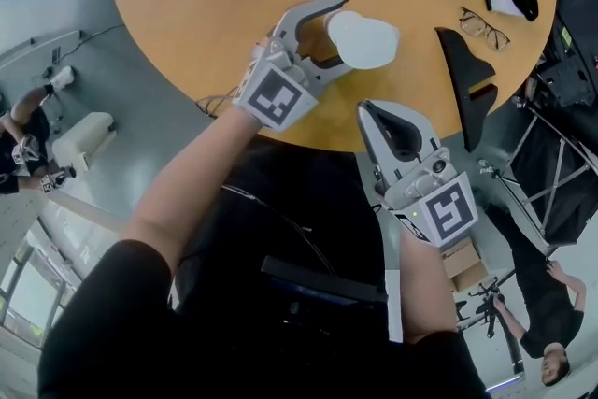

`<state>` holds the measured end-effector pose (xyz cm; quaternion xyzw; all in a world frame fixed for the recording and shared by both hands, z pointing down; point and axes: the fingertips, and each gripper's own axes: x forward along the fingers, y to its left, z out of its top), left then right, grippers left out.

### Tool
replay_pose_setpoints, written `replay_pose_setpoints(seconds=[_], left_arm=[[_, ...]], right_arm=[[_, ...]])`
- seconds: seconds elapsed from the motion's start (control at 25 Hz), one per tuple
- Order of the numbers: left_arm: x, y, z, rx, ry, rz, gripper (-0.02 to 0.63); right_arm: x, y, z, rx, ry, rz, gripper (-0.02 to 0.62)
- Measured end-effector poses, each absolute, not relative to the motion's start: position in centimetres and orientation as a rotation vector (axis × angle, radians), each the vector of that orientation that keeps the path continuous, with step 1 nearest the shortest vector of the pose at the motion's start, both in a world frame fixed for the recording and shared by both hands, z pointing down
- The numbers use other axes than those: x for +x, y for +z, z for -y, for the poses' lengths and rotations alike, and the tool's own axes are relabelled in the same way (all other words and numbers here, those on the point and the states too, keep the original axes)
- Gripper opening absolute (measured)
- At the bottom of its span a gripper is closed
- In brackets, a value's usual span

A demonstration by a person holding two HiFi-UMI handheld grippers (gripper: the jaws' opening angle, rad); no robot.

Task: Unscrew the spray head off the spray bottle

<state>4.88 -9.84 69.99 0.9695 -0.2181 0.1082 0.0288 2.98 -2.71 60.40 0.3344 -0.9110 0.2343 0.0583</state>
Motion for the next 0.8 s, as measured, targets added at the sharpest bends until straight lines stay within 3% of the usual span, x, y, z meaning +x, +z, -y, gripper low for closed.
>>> replay_pose_setpoints(seconds=[0.48,0.8], left_arm=[[6.1,69.5,9.9,2.997,0.359,0.605,0.305],[5.0,62.6,7.3,2.974,0.389,0.525,0.304]], right_arm=[[4.0,59.7,2.3,1.042,0.704,2.76,0.009],[3.5,54.2,1.7,1.026,0.643,2.804,0.009]])
